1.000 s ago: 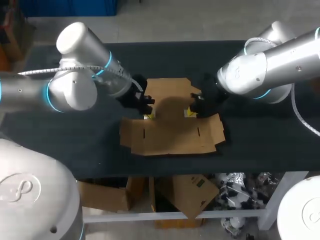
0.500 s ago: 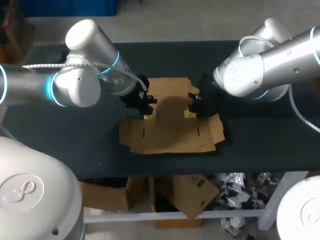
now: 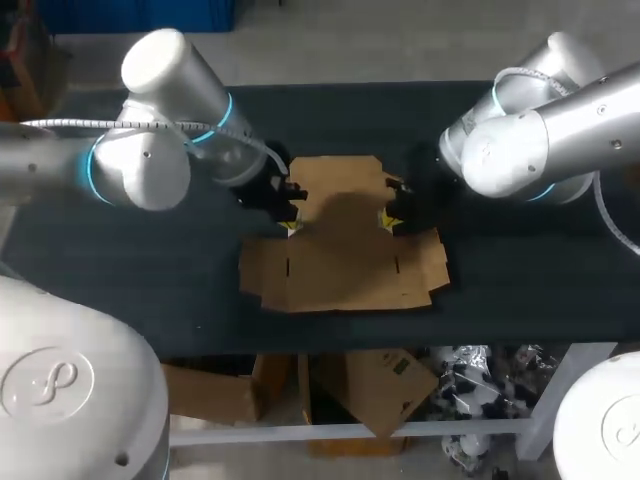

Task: Assemble the packaging by folding the flat box into shape, placing the metal phone stand inside, and closing the box properly

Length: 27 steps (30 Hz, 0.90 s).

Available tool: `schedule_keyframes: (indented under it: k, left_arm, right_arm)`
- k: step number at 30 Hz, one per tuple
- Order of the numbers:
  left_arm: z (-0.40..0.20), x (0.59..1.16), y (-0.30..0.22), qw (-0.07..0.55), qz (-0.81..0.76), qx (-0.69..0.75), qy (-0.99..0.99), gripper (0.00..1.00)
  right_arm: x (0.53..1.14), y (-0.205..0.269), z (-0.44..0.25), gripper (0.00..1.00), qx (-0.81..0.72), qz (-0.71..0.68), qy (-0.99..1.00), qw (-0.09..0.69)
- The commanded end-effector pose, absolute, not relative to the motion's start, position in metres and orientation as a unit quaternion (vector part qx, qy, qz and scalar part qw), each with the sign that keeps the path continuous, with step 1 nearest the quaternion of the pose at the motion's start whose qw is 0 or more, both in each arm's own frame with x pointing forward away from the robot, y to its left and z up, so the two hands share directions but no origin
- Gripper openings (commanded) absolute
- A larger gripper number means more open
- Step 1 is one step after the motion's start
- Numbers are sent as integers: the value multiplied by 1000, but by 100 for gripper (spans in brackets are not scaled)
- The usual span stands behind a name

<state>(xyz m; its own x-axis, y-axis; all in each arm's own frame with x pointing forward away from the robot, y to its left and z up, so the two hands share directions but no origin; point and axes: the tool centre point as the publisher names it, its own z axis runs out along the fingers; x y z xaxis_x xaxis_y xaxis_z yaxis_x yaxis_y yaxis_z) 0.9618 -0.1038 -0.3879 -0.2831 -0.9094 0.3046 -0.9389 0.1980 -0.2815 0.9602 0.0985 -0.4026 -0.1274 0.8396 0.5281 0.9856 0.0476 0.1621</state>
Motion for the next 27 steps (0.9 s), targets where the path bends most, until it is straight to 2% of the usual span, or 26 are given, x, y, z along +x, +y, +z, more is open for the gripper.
schedule_keyframes:
  k: [1, 15, 27]
  left_arm:
    - [-381, 958, -99, 28, 201, 605, -770, 0]
    - [-357, 942, -62, 20, 194, 636, -746, 0]
    - [-332, 900, -39, 11, 203, 656, -726, 0]
  right_arm:
    - [958, 89, -401, 0, -647, -248, -704, 154]
    - [947, 43, -379, 0, -660, -265, -684, 162]
    - [914, 21, -357, 0, -668, -256, -680, 163]
